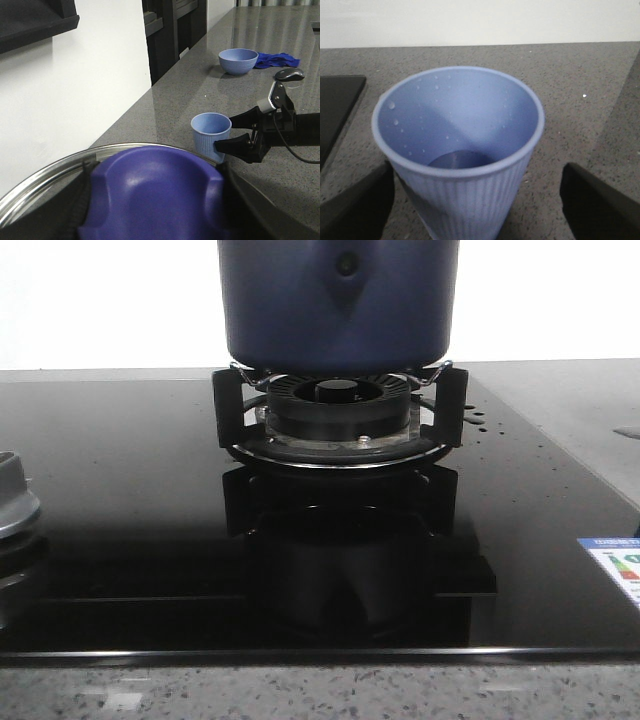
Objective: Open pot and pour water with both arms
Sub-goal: 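Close the right gripper around the light blue cup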
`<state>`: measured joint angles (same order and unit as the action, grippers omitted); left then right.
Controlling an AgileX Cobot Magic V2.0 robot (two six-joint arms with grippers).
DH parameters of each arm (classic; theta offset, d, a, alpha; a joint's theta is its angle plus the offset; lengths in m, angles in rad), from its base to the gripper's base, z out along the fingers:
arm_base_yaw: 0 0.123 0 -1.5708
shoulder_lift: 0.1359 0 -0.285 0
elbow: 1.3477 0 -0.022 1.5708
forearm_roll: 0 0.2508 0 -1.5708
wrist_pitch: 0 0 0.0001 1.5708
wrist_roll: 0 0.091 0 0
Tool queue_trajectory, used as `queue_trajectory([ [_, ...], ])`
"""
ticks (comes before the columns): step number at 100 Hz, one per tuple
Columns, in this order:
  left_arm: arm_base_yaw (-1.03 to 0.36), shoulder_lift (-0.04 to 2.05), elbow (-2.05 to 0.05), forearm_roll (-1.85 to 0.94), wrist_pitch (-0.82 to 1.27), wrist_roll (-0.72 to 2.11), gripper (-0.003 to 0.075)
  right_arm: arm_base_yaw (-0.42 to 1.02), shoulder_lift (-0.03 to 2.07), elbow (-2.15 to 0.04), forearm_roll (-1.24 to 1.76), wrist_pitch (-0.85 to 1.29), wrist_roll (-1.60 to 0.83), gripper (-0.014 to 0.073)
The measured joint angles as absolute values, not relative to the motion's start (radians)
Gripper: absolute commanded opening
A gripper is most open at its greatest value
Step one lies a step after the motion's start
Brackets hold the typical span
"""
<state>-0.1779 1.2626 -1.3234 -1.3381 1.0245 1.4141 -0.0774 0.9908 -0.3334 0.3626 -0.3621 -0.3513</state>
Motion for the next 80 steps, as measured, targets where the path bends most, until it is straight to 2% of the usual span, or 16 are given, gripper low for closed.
queue_trajectory([
  [59,-0.178,1.263,-1.323,-1.34,1.026,1.414,0.0274,-0.077,1.195,-0.333,0.364,-0.657,-0.309,0.0606],
  [80,-0.178,1.263,-1.323,-1.34,1.028,1.414,0.0274,-0.077,1.206,-0.333,0.364,-0.683,-0.308,0.0606],
])
